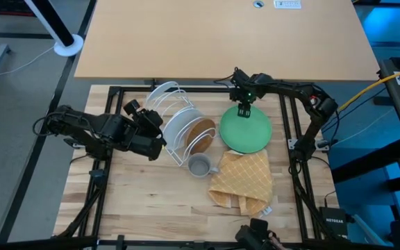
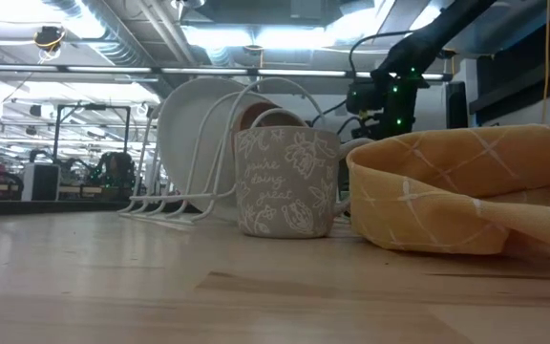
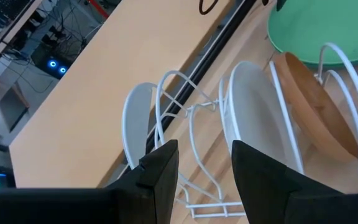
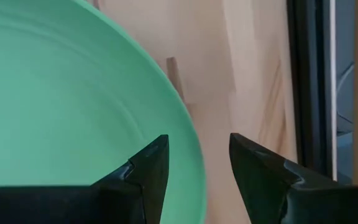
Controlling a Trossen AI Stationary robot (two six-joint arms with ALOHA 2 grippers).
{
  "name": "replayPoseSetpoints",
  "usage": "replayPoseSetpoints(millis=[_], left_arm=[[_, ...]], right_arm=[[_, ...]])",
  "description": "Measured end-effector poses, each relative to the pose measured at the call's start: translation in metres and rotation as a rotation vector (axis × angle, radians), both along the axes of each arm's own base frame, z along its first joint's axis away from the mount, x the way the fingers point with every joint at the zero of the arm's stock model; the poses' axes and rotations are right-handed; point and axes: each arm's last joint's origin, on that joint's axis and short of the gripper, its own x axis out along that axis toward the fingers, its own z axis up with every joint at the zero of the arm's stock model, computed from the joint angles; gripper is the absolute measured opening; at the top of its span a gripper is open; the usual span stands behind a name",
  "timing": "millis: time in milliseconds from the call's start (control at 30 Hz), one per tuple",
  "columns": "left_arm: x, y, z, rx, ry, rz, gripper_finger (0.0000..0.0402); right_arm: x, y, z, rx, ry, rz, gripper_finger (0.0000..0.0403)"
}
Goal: Sort dishes
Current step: Put the green plate in the dish rack
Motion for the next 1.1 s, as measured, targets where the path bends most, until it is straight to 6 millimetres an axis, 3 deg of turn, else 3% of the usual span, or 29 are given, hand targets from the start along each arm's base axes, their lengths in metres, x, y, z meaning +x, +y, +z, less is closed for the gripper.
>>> replayPoseSetpoints(millis=[400, 600, 800, 1100], left_arm=[[0.0, 0.0, 0.0, 0.0, 0.0, 0.001, 0.0141], [0.0, 0.0, 0.0, 0.0, 0.0, 0.0, 0.0141], [0.0, 0.0, 0.0, 0.0, 0.0, 0.0, 0.0141], [0.0, 0.0, 0.0, 0.0, -0.001, 0.0, 0.0141]], right_arm=[[0.0, 0.001, 0.0, 0.029, -0.019, 0.009, 0.0165], [0.001, 0.001, -0.002, 0.034, -0.014, 0.008, 0.0113], [0.005, -0.002, -0.02, 0.069, 0.028, 0.008, 0.0061], [0.004, -0.003, -0.023, 0.046, 0.072, -0.002, 0.0017]])
